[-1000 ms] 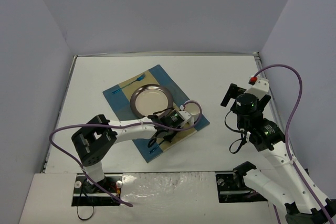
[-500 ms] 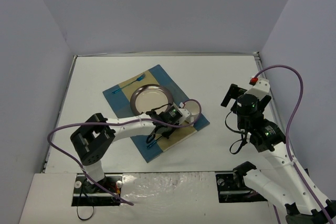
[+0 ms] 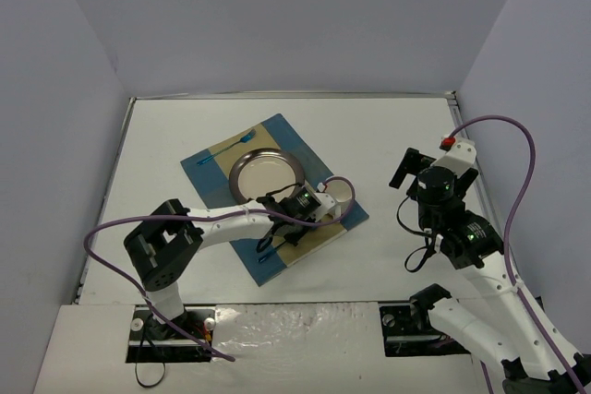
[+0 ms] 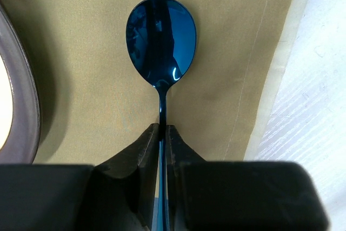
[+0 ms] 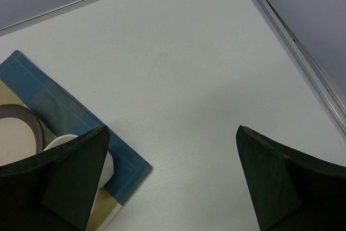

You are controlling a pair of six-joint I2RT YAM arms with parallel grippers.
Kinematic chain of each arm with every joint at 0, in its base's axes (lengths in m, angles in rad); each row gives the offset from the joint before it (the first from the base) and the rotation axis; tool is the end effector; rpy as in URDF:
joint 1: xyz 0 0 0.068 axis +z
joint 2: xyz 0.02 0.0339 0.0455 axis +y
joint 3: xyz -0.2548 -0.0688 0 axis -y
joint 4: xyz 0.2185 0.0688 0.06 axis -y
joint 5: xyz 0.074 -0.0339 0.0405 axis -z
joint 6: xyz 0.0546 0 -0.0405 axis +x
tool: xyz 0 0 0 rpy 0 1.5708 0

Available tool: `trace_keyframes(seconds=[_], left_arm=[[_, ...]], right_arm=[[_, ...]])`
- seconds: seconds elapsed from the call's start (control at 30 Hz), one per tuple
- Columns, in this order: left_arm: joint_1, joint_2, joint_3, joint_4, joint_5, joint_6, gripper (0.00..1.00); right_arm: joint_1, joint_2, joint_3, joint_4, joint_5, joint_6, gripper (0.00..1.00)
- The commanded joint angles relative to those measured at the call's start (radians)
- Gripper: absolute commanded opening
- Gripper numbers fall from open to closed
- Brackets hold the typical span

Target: Set the dinner table for one person

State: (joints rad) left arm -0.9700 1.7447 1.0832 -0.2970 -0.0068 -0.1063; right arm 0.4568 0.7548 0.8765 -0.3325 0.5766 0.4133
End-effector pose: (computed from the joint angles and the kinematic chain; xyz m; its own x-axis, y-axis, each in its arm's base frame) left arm 0.1966 -0.2862 0.1723 -0.5473 0.6109 -0.5721 0.7689 0.6369 -0.0554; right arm 0.1577 0.0444 0.3491 -0.1283 0.3121 -0.9413 0.1750 0.9414 0.2883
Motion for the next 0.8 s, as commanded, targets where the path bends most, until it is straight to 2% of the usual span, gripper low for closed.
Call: trace_keyframes(seconds=[0.0, 0.17, 0.27, 0.4, 0.53, 0.6, 0.63, 0.77], left_arm=[[0.007, -0.022, 0.014, 0.03, -0.005, -0.004, 0.13], [0.008, -0.038, 0.011, 0.025, -0.013, -0.01, 0.27], [0.007, -0.064, 0.019, 0.013, -0.031, -0.009, 0.41], [0.008, -0.151, 0.048, -0.018, -0.05, -0.03, 0.5], [0.02, -0.287, 0.063, -0.034, -0.113, -0.065, 0.64], [0.048, -0.382, 0.058, -0.048, -0.175, -0.085, 0.8], [0.078, -0.44, 0.052, -0.06, -0.207, -0.101, 0.85], [0.203, -0.622, 0.018, -0.124, -0.304, -0.137, 0.94]], right_arm=[[-0.009, -0.006, -0.002, 0.061, 0.031, -0.018, 1.0], [-0.009, -0.012, 0.007, 0.062, 0.026, -0.021, 1.0], [-0.009, -0.017, 0.021, 0.061, 0.019, -0.028, 1.0], [-0.007, -0.026, 0.045, 0.059, 0.015, -0.051, 1.0], [-0.009, -0.032, 0.079, 0.059, 0.017, -0.09, 1.0], [-0.009, -0.035, 0.095, 0.058, 0.032, -0.103, 1.0], [-0.009, -0.04, 0.1, 0.057, 0.044, -0.111, 1.0], [-0.008, -0.07, 0.11, 0.056, 0.068, -0.156, 1.0]])
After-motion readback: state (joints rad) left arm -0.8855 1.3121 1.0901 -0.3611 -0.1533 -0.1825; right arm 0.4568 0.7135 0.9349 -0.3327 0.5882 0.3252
